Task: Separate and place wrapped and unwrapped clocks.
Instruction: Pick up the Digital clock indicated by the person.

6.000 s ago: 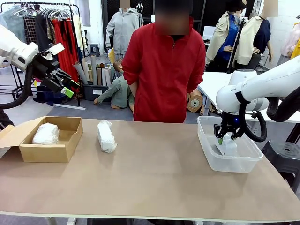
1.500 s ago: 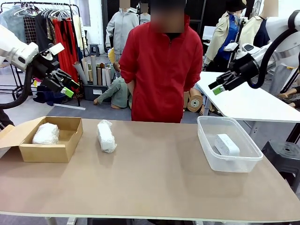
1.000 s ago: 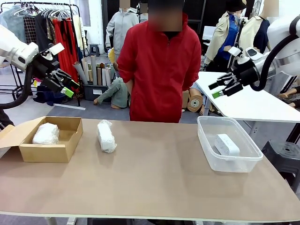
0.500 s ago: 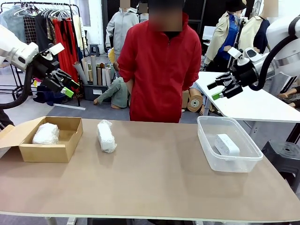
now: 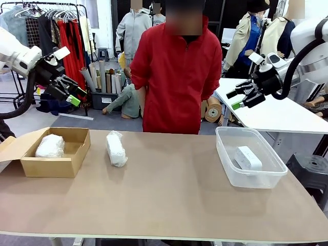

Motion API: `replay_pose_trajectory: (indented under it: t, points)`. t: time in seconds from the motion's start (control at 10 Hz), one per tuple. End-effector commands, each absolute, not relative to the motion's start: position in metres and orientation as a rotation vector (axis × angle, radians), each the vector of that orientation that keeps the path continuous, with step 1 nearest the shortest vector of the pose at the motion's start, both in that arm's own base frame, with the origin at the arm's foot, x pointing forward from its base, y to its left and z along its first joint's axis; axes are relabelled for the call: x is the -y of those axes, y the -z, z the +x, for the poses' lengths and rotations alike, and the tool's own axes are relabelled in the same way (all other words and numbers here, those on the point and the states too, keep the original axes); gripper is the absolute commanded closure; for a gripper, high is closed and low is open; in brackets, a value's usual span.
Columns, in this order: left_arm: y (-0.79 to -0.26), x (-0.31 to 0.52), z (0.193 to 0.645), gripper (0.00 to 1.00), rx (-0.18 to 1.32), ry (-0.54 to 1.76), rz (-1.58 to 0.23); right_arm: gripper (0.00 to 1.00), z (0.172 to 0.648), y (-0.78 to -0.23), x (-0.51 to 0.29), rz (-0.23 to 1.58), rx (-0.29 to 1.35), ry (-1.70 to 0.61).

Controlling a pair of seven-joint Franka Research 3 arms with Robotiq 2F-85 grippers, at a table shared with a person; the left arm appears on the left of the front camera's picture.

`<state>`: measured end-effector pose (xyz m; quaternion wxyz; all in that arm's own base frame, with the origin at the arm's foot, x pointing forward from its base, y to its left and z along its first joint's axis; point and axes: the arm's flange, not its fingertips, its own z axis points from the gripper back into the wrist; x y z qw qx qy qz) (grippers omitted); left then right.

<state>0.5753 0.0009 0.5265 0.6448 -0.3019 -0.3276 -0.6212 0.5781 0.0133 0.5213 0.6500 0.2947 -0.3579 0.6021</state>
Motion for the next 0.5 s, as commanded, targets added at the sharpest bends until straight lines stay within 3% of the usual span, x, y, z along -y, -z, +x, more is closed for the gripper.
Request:
replay_pose_trajectory:
  t: [0.0,0.4]
  points:
    - [-0.5289,-0.0011,0.5742,0.00,0.749,1.415,-0.685,0.00,0.5773,-0.5241,-0.0132,0.661,0.827,-1.376]
    - [-0.5289,-0.0011,0.5742,0.00,0.749,1.415,-0.685,0.00,0.5773,-0.5241,-0.0132,0.661,0.827,-1.376]
